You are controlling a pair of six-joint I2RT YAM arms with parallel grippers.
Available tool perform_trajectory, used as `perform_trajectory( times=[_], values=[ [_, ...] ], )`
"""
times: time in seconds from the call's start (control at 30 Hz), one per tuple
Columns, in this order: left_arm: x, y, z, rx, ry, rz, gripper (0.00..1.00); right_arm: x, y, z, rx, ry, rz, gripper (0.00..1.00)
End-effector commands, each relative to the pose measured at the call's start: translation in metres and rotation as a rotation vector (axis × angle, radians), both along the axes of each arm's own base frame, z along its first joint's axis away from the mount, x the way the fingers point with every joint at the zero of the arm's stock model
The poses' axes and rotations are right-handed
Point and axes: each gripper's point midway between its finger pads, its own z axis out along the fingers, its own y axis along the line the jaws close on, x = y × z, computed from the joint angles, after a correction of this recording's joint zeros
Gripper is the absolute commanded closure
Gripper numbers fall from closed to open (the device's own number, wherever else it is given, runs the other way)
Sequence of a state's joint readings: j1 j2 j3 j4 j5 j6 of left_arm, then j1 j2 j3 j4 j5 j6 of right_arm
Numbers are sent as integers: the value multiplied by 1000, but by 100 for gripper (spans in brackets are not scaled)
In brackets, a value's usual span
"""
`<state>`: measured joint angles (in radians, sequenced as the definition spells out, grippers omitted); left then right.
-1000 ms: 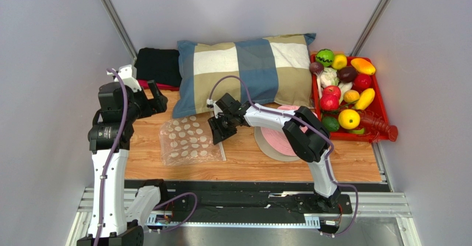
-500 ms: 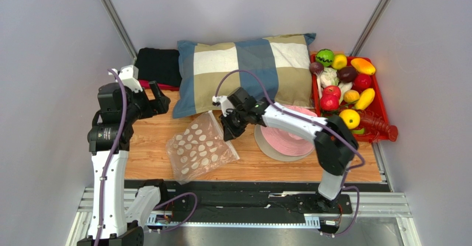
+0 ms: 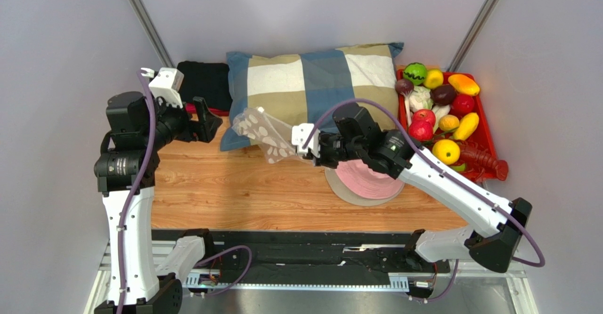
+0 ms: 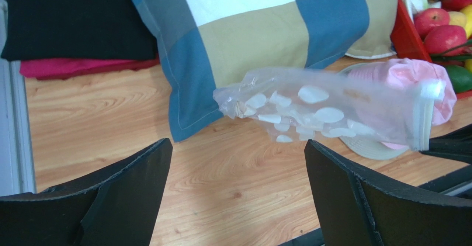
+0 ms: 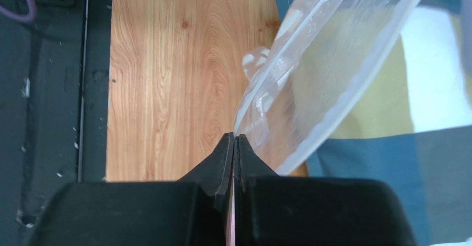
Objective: Place the food in the zip-top bag and seal the zipper
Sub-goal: Pick up the zipper food storage bag at the center of the board, then open the zipper of the food storage bag.
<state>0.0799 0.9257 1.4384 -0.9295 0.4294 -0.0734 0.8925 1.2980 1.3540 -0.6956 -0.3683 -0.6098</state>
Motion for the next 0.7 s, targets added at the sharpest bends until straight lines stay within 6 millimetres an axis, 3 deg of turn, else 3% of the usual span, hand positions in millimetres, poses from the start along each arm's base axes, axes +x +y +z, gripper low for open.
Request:
perform_trajectory(
  times=[0.0,0.07,0.17,0.3,0.37,0.67],
  values=[
    [-12,-14,28,64,-86,-149,1,-16,-10,9,-103,-333,227,100],
    [-15,-20,36,71,-102,-200,2,-18,-14,1,-143,-388,262,100],
    [-26,-37,27,29,-51,-318,8,-24,-19,-5,-187,-463,328,100],
    [-45,-60,-19,6,142,-493,9,-30,-22,-27,-240,-520,402,100],
    [-48,-70,-41,18,242,-558,9,-31,-21,-28,-242,-549,420,100],
    [-62,-130,-59,32,327,-742,6,-39,-10,-32,-239,-566,464,100]
  ],
)
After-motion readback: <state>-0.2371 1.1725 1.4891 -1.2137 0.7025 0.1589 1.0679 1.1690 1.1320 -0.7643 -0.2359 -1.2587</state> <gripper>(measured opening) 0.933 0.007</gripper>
